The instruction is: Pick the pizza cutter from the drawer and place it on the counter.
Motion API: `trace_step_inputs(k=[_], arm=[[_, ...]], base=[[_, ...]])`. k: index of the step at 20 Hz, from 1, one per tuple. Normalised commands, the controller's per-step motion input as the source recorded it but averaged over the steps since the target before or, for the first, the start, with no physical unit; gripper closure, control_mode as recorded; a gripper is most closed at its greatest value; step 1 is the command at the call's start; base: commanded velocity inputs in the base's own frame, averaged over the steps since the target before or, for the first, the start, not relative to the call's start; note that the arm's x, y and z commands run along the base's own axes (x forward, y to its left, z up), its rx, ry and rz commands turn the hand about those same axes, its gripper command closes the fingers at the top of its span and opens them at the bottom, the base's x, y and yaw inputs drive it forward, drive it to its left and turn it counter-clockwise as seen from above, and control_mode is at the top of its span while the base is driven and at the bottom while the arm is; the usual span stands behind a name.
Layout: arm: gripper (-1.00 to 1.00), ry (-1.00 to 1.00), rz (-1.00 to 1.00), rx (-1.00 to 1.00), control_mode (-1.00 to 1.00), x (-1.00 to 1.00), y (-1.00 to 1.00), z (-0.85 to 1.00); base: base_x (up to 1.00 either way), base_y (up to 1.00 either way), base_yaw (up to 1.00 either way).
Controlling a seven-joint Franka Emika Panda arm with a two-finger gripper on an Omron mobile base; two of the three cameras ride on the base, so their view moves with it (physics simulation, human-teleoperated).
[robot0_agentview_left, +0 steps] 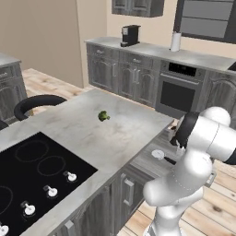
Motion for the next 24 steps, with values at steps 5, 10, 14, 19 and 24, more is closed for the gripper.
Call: trace_step_inputs(k=[5,10,14,19,24], arm=[[-1.00,0.00,-0.08,0.04,-1.00,0.00,0.31,-0.31],[-1.00,0.00,-0.03,0.00,-1.00,0.15,0.10,-0.35],[-1.00,0.01,0.00,0.00,-1.00,0.49,0.00,-0.32],[-1.00,0.02,0.00,0.00,-1.00,0.35,0.00,-0.25],[-1.00,0.00,0.00,0.00,-1.00,0.14,-0.02,-0.19]], base=[[0.00,0.00,0.00],[0.00,0.00,0.00],[0.00,0.00,0.00],[0.00,0.00,0.00],[0.00,0.00,0.00]])
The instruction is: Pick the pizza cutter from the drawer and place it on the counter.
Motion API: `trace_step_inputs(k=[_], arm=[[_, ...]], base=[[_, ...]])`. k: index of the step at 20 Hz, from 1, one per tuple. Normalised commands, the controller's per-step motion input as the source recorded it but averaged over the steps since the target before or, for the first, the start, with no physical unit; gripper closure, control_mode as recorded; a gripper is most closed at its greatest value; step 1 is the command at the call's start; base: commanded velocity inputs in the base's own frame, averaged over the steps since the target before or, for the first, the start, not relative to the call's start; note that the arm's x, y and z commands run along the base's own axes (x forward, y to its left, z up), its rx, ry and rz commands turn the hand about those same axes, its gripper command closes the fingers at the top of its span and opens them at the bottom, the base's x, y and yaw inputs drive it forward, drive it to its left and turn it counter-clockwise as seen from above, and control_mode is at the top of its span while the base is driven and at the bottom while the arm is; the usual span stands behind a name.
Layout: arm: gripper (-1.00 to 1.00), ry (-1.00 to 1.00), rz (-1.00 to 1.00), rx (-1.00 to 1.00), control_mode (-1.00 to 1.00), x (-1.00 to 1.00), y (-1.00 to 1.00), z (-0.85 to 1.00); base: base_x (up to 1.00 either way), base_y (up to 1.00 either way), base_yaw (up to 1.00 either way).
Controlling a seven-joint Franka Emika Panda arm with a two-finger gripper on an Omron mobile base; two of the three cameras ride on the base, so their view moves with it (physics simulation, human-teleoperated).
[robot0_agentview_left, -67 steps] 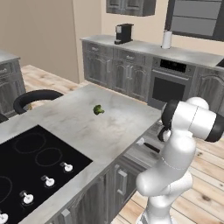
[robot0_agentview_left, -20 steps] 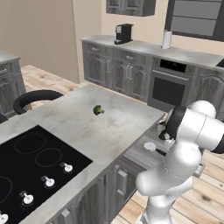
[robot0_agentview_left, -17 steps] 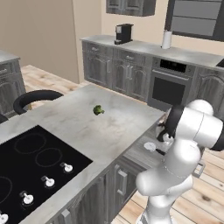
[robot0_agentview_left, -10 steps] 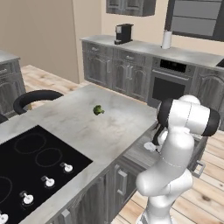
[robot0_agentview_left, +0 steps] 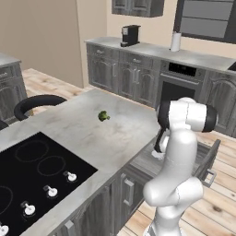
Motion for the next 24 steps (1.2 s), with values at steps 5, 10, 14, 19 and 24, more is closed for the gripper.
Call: trace_step_inputs(k=[5,10,14,19,24], arm=[[-1.00,0.00,0.00,0.00,-1.00,0.20,-0.04,-0.21],[-1.00,0.01,0.00,0.00,-1.00,0.21,-0.10,-0.28],[-1.00,0.01,0.00,0.02,-1.00,0.12,-0.13,-0.31],[-1.00,0.02,0.00,0.05,-1.00,0.10,-0.09,-0.38],[1.00,0.03,0.00,0.07,-1.00,0.00,0.00,-0.54]], base=[[0.00,0.00,0.00],[0.00,0.00,0.00],[0.00,0.00,0.00],[0.00,0.00,0.00],[0.00,0.00,0.00]])
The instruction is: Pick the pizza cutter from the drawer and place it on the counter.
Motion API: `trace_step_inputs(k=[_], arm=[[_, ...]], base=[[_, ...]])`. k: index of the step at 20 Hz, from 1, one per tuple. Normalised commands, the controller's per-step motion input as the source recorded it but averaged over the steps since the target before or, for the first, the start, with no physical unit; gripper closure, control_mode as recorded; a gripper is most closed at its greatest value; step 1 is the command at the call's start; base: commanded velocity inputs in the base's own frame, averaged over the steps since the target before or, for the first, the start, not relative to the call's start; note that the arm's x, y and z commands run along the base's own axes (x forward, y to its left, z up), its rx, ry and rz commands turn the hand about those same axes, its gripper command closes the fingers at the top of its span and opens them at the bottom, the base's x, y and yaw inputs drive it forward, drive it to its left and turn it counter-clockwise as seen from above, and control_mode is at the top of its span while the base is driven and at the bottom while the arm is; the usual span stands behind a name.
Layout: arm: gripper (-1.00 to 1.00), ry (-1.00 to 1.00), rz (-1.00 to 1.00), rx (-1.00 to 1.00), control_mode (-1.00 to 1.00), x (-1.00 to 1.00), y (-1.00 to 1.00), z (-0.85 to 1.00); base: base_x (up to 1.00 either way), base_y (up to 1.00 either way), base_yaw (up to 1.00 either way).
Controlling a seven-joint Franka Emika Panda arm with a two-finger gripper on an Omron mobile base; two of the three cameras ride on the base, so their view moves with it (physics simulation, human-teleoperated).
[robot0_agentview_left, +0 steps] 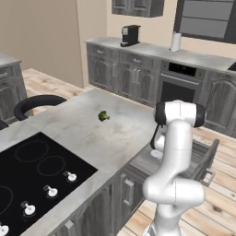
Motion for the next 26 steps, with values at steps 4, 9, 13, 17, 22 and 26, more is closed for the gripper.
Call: trace_step_inputs(k=[4,9,13,17,22,26], arm=[[1.00,0.01,0.00,0.02,-1.00,0.00,0.01,-0.60],[1.00,0.00,-0.01,-0.01,-1.00,-0.45,0.01,-0.36],[1.00,0.00,-0.01,-0.06,-1.00,-0.20,0.00,-0.02],[1.00,0.00,-0.02,0.00,-1.00,0.00,0.00,0.03],[1.00,0.00,-0.03,0.02,-1.00,0.00,0.00,0.48],[1.00,0.06,-0.07,0.17,-1.00,-0.02,-0.06,0.93]], base=[[0.00,0.00,0.00],[0.00,0.00,0.00],[0.00,0.00,0.00],[0.00,0.00,0.00],[0.00,0.00,0.00],[0.00,0.00,0.00]])
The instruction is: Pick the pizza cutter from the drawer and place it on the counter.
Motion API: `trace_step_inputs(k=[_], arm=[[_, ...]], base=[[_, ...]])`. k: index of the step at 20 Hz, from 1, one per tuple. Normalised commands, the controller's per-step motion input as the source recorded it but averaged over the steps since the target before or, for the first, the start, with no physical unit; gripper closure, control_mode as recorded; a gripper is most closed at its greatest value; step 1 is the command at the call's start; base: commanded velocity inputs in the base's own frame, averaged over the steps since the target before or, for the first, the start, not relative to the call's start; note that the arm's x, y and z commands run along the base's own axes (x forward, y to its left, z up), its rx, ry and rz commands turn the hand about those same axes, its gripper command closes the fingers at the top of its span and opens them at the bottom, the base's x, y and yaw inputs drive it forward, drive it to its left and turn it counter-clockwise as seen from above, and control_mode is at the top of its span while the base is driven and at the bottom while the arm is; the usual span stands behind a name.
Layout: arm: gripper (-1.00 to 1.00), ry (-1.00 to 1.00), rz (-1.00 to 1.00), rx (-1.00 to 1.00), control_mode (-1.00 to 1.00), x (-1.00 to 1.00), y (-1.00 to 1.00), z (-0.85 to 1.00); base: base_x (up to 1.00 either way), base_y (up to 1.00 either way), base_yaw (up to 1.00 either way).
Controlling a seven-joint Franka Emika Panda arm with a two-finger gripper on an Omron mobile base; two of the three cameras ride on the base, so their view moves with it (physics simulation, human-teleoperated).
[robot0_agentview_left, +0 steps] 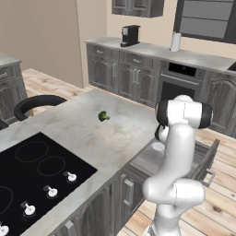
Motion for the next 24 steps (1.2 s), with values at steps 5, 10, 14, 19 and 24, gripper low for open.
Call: trace_step_inputs(k=[5,10,14,19,24], arm=[[1.00,0.18,-0.04,0.20,-1.00,-0.18,-0.04,1.00],[1.00,0.36,-0.09,0.18,-1.00,-0.45,0.00,1.00],[1.00,0.42,-0.02,0.09,-1.00,-0.69,0.00,0.96],[1.00,0.35,-0.06,0.19,-1.00,-0.76,0.03,1.00],[1.00,0.12,-0.18,0.35,-1.00,-0.73,0.39,0.94]], base=[[0.00,0.00,0.00],[0.00,0.00,0.00],[0.00,0.00,0.00],[0.00,0.00,0.00],[0.00,0.00,0.00]])
